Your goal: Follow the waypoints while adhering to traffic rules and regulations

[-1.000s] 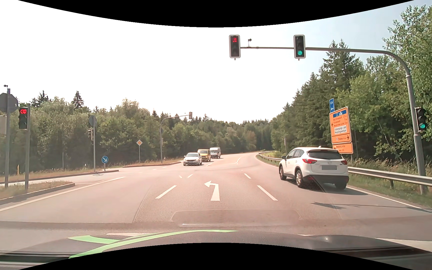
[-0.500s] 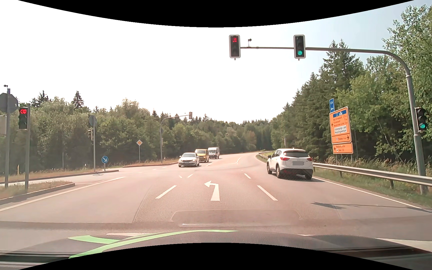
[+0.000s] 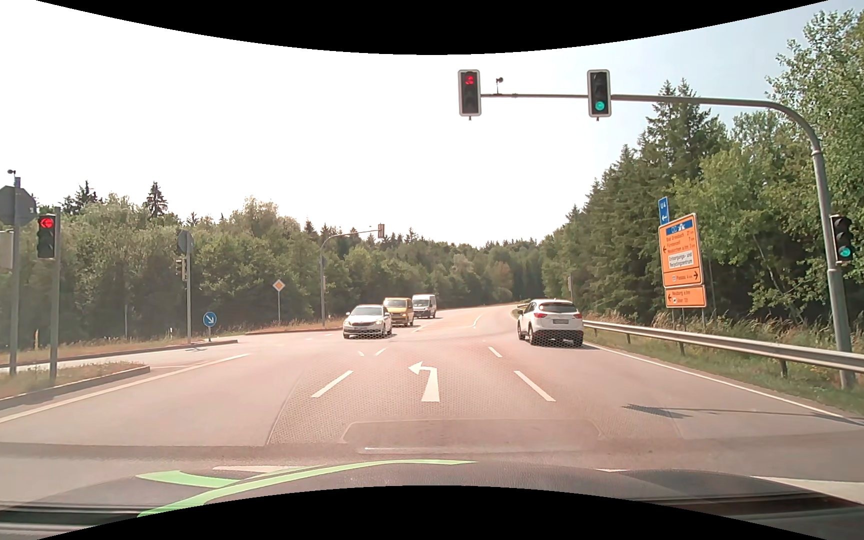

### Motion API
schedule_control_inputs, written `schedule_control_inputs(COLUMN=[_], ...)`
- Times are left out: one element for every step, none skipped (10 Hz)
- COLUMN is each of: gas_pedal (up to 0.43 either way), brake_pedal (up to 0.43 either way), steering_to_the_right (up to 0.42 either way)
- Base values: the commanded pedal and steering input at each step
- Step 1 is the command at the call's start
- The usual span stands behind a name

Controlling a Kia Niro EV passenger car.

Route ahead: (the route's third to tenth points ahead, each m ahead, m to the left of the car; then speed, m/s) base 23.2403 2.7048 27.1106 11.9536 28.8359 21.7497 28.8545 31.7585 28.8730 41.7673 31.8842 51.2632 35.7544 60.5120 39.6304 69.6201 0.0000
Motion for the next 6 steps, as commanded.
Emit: schedule_control_inputs(gas_pedal=[0.000, 0.000, 0.000, 0.000, 0.000, 0.000], brake_pedal=[0.256, 0.256, 0.256, 0.262, 0.256, 0.256], steering_to_the_right=[0.005, 0.005, 0.005, 0.005, 0.005, 0.005])
